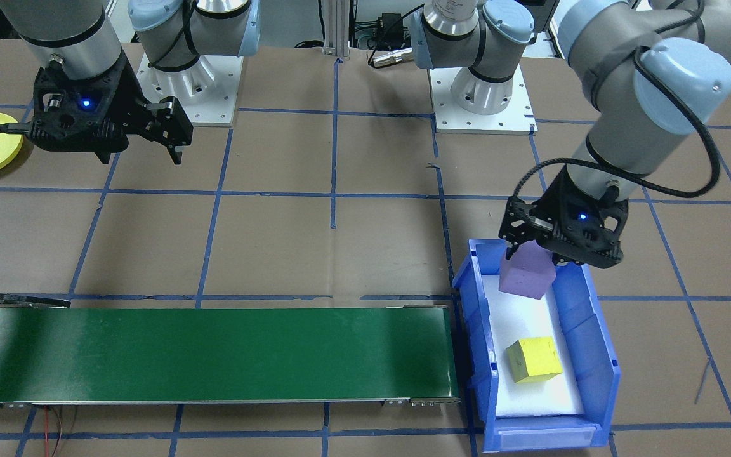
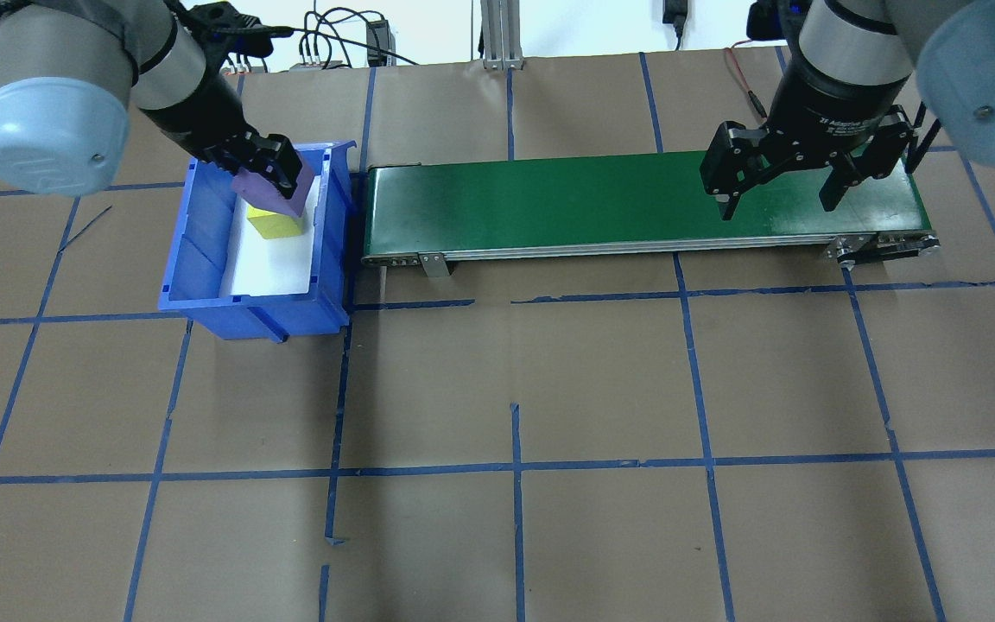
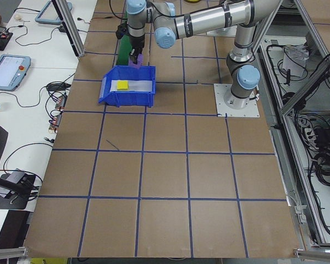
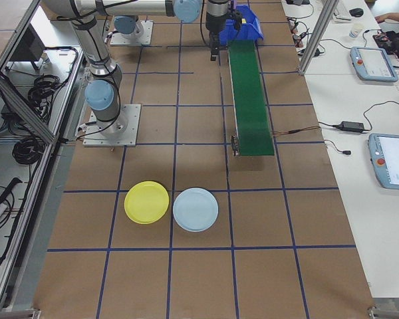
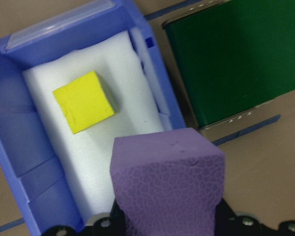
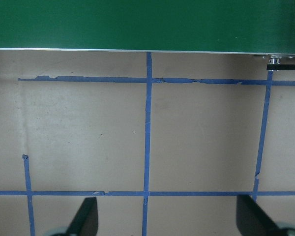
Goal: Move block left to right into plate
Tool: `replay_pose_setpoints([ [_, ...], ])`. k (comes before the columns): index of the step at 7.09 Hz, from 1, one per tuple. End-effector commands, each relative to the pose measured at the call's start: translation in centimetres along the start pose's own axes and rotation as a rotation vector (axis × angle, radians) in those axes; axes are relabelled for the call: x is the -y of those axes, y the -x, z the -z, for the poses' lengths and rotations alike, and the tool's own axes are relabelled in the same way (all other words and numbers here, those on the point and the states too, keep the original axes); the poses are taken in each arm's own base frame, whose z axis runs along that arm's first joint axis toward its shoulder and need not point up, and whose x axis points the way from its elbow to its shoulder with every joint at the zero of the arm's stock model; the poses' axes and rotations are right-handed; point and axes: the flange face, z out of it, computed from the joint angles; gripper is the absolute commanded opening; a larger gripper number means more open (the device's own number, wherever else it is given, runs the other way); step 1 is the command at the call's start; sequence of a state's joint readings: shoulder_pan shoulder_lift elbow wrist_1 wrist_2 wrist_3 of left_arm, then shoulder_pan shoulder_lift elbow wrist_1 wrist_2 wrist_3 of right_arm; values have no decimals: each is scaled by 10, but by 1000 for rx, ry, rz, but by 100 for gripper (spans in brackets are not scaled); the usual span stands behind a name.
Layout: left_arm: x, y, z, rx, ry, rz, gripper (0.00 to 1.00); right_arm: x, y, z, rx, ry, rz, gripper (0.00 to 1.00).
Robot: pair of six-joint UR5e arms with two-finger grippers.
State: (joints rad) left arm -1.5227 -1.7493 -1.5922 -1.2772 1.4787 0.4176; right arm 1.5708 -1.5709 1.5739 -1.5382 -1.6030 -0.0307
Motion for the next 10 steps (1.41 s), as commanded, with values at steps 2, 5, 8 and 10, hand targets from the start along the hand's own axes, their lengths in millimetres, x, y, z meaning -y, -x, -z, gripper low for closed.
replay_pose_setpoints([
  [2,43,-31,-71,-11,-26,10,32,0,-1,0,0,1,-3,100],
  [5,58,-44,-133,-28,-14,-7,32,0,-2,0,0,0,-3,100],
  [8,59,-46,-127,-40,-28,-18,100,0,-1,0,0,1,-3,100],
  [10,56,-39,-71,-2,-107,-24,100,-1,-2,-7,1,13,-4,100],
])
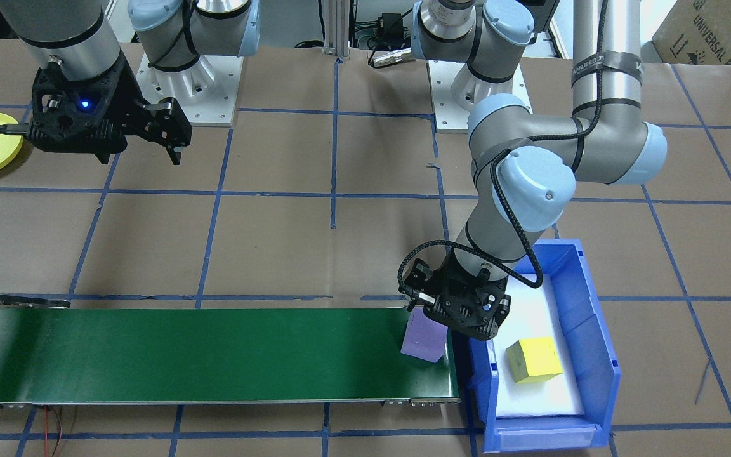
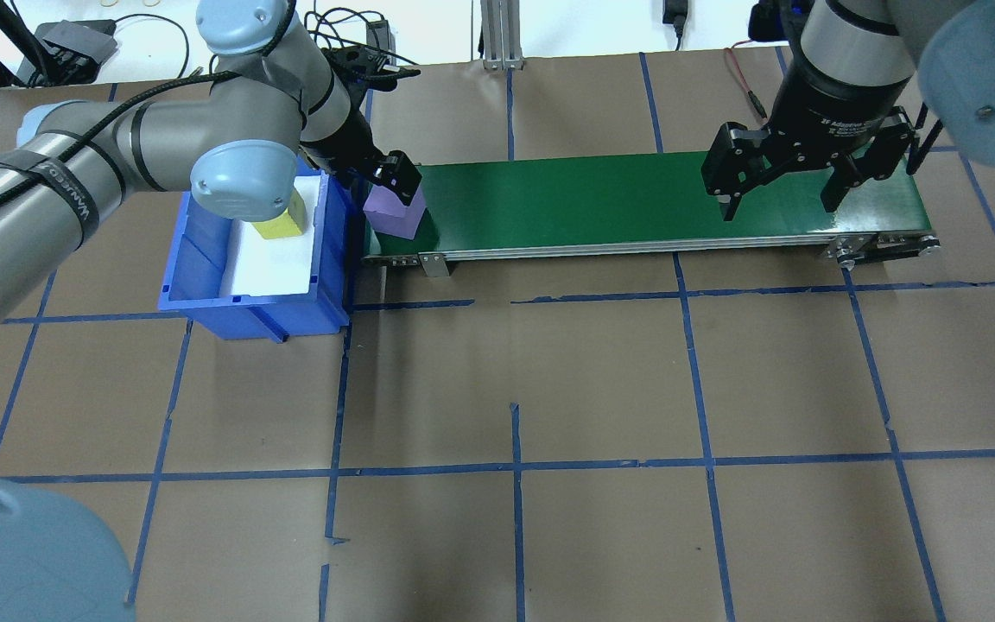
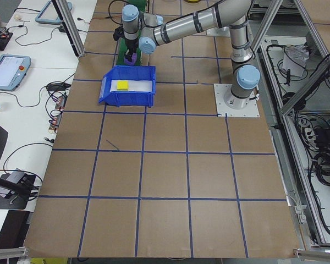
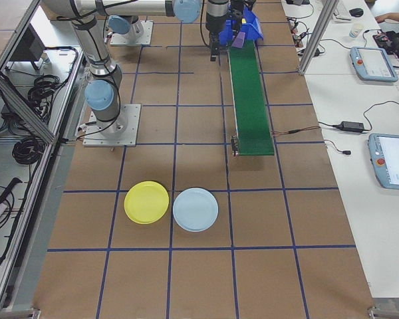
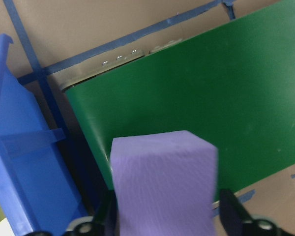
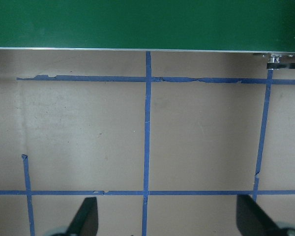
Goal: Move block left to right into plate
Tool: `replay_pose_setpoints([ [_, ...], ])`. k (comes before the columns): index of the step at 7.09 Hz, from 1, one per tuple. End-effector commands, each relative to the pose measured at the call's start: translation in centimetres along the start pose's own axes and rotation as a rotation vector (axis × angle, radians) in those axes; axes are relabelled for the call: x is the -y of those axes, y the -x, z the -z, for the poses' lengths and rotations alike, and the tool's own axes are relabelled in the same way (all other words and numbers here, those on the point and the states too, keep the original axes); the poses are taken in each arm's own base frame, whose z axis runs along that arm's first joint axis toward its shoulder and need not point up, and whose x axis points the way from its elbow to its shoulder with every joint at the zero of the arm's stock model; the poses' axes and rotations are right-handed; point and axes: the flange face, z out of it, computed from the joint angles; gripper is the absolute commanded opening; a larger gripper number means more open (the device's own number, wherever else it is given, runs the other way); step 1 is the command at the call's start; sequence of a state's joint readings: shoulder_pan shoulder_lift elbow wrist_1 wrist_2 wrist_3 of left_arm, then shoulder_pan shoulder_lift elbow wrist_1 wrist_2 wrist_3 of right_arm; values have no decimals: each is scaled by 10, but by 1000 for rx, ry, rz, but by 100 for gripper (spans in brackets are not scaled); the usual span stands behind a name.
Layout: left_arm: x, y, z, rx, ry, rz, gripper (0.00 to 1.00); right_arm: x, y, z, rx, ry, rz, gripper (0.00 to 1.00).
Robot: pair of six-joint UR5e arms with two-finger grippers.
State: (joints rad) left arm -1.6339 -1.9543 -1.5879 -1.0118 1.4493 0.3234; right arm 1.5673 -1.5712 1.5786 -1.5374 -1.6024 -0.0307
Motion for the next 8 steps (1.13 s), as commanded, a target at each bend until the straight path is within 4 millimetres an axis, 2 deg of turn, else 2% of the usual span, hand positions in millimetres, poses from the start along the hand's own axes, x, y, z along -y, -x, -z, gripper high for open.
replay_pose_setpoints([
  [1,-6,25,49,35,-61,17,100,-1,0,-6,1,10,-1,100],
  [2,-17,75,61,56,-69,4,100,-1,0,-6,1,10,-1,100],
  [3,-32,123,60,70,-58,22,100,-1,0,-7,3,10,-1,100],
  [4,-39,147,52,76,-42,63,100,-1,0,-6,3,8,-1,100],
  [5,-42,151,37,64,-23,126,100,-1,0,-7,3,10,-1,100],
  [7,-40,160,-15,27,33,390,100,-1,0,-7,3,11,-1,100],
  [8,-41,162,-26,23,51,410,100,-1,0,-7,1,10,-1,100],
])
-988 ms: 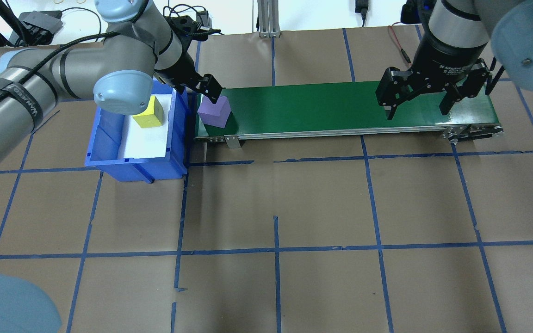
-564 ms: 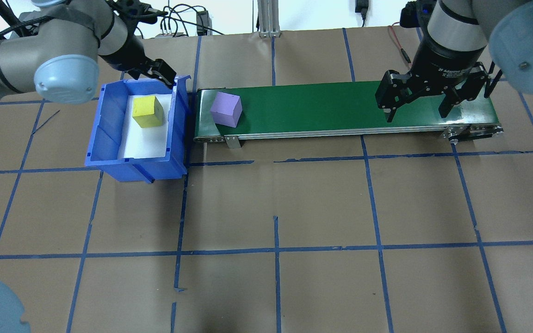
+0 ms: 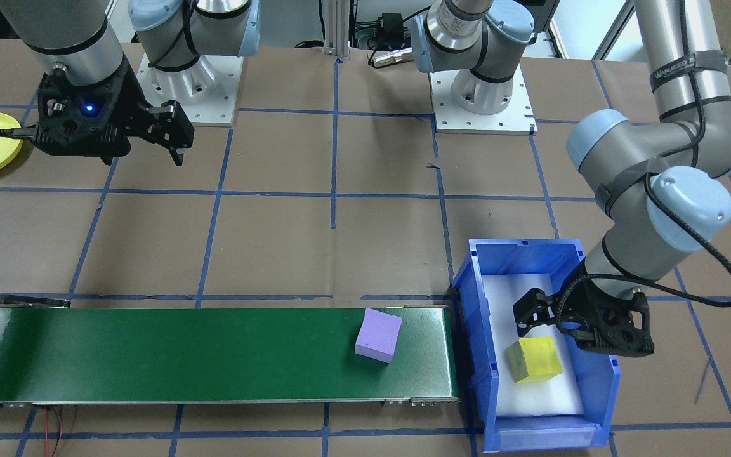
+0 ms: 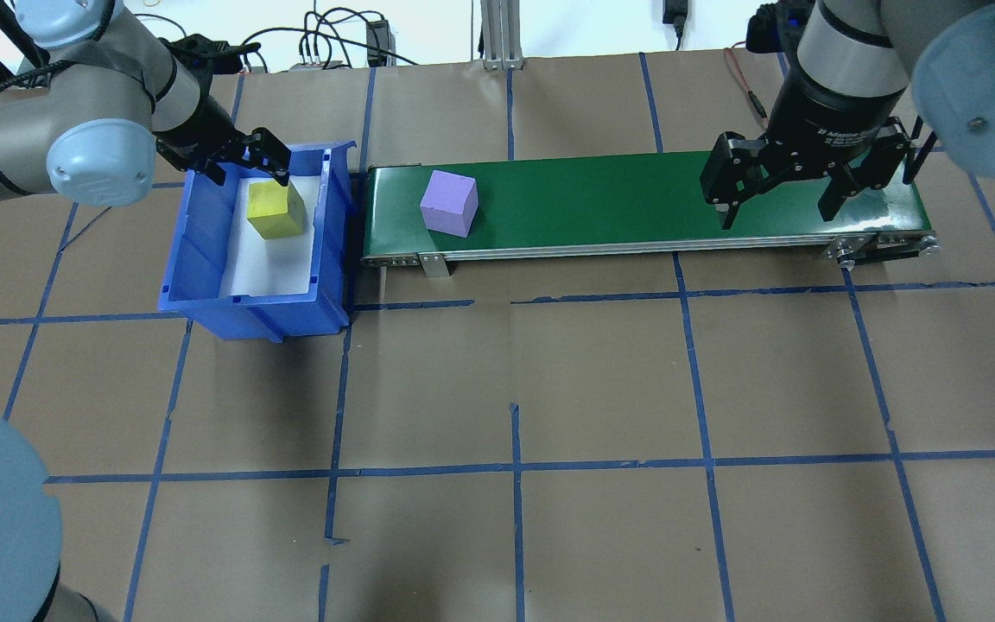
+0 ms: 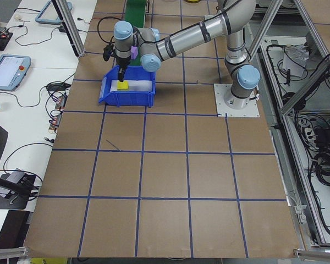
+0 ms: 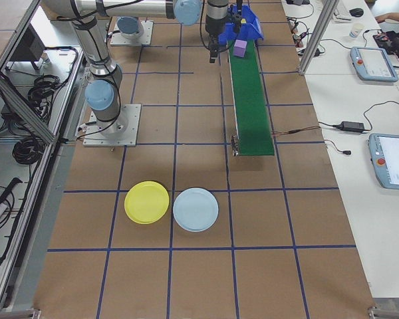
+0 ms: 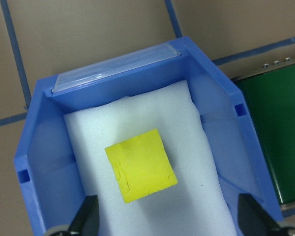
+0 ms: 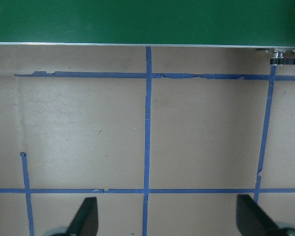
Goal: Move block left to right into plate
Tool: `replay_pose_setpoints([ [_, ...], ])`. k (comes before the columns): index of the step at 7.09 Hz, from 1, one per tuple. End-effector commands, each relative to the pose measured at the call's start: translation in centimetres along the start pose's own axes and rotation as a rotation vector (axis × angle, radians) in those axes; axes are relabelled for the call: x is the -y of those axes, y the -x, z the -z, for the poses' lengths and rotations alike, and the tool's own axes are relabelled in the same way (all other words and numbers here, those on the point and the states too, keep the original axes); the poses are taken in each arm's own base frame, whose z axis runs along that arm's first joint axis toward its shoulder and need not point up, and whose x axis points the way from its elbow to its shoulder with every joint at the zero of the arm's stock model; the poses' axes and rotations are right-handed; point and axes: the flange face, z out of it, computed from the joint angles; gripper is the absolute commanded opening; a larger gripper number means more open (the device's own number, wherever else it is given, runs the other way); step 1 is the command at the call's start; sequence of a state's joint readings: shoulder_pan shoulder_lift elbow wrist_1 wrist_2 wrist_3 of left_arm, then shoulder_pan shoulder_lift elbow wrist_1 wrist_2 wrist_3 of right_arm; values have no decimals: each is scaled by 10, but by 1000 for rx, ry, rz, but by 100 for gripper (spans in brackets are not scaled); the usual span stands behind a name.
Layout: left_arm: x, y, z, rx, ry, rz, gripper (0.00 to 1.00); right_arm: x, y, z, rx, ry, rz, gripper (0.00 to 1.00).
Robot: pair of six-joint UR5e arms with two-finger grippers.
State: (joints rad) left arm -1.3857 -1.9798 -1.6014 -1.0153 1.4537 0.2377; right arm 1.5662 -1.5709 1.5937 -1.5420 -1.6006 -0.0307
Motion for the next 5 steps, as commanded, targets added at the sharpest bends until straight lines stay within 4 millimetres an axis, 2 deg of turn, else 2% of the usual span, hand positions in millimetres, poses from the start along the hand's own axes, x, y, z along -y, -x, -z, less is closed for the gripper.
replay_pose_setpoints([
  [1,1,5,-38,-11,56,135,100,0,0,0,1,-1,0,100],
  [3,3,11,-79,-13,90,189,99,0,0,0,-1,-3,0,100],
  [4,5,13,-88,-12,87,190,98,0,0,0,1,-3,0,100],
  [5,7,13,-91,-9,71,184,79,0,0,0,1,-3,0,100],
])
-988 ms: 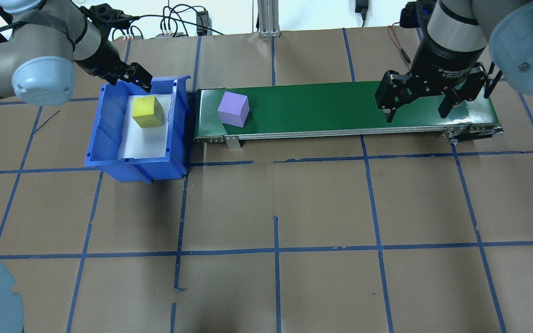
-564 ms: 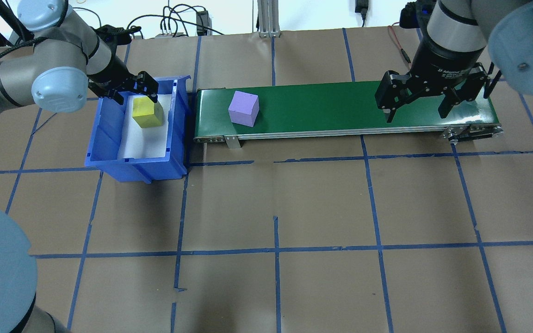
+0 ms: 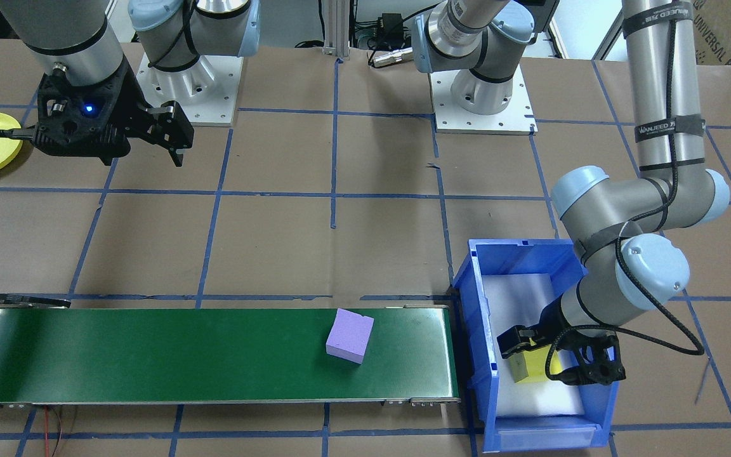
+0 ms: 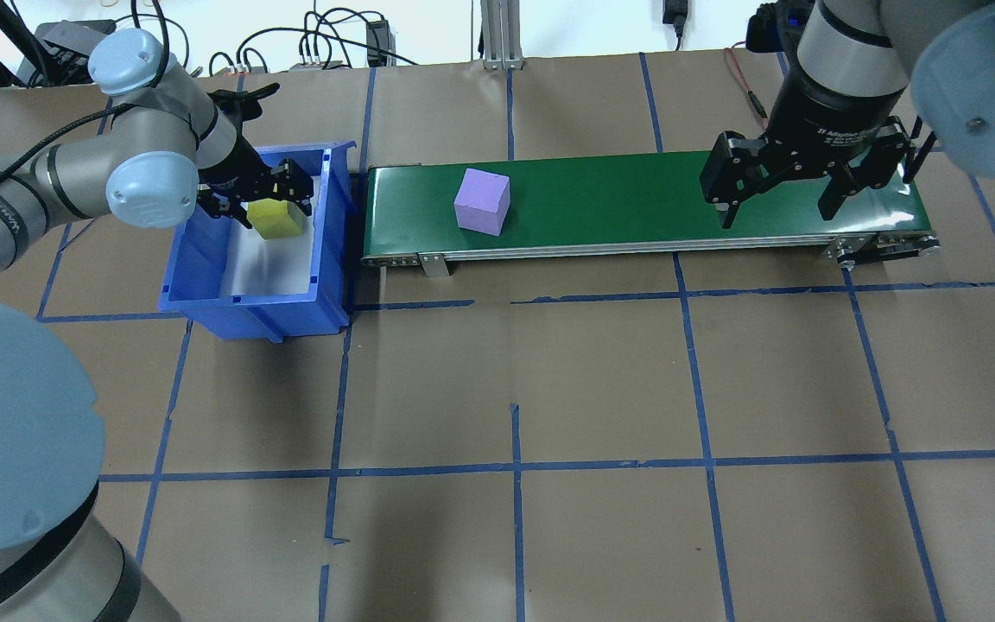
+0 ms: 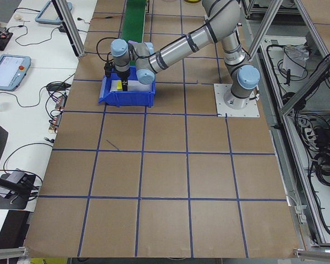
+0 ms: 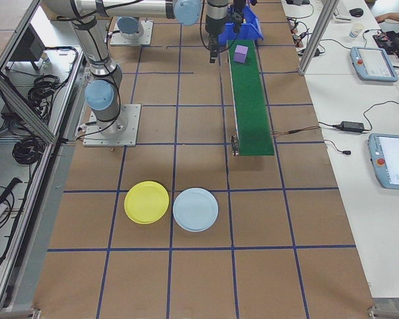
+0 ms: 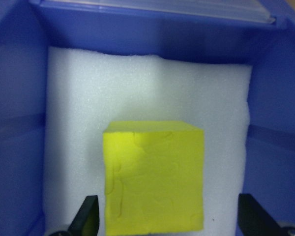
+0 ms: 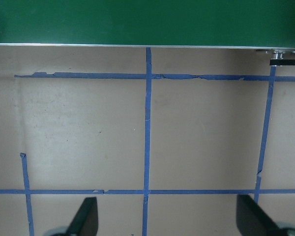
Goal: Move block left to right into plate
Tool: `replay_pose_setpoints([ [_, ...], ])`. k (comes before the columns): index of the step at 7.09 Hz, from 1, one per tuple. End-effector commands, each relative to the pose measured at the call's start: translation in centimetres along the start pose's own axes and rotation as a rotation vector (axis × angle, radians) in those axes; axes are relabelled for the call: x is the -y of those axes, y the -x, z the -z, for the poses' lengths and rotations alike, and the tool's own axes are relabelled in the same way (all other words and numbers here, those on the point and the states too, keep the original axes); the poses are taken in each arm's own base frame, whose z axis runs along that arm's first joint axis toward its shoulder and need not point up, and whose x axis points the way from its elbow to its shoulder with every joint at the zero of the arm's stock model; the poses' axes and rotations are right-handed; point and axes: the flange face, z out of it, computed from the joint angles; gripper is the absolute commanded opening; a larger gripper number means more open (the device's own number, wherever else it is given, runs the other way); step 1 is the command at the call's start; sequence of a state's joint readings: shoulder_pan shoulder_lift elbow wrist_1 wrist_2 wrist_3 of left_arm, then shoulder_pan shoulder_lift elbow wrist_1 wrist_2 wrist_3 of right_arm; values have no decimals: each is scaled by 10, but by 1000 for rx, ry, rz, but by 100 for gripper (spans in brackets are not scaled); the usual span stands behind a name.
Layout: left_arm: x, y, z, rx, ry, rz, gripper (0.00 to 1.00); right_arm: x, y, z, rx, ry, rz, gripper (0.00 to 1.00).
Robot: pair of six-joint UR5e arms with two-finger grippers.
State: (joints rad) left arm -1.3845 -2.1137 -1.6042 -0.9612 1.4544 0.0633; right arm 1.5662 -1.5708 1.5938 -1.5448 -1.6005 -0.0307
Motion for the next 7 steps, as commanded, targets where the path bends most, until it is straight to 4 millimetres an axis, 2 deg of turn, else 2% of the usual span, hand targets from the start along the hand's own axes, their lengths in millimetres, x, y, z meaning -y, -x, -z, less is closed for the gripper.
replay_pose_setpoints([
  [1,8,1,-1,5,-36,-11,32,0,0,0,0,-1,0,100],
  [2,10,-1,19,6,-70,-15,26,0,-1,0,1,-1,-2,100],
  [3,9,-5,44,9,-109,-25,26,0,-1,0,1,0,-3,100],
  [5,-9,-21,120,3,-214,-29,27,1,-4,0,-1,0,-6,100],
  [6,-24,-38,152,-6,-257,-18,27,1,-5,1,-1,-3,-11,100],
  [7,-42,-82,172,-17,-283,-51,31,2,-9,4,-4,-7,-6,100],
])
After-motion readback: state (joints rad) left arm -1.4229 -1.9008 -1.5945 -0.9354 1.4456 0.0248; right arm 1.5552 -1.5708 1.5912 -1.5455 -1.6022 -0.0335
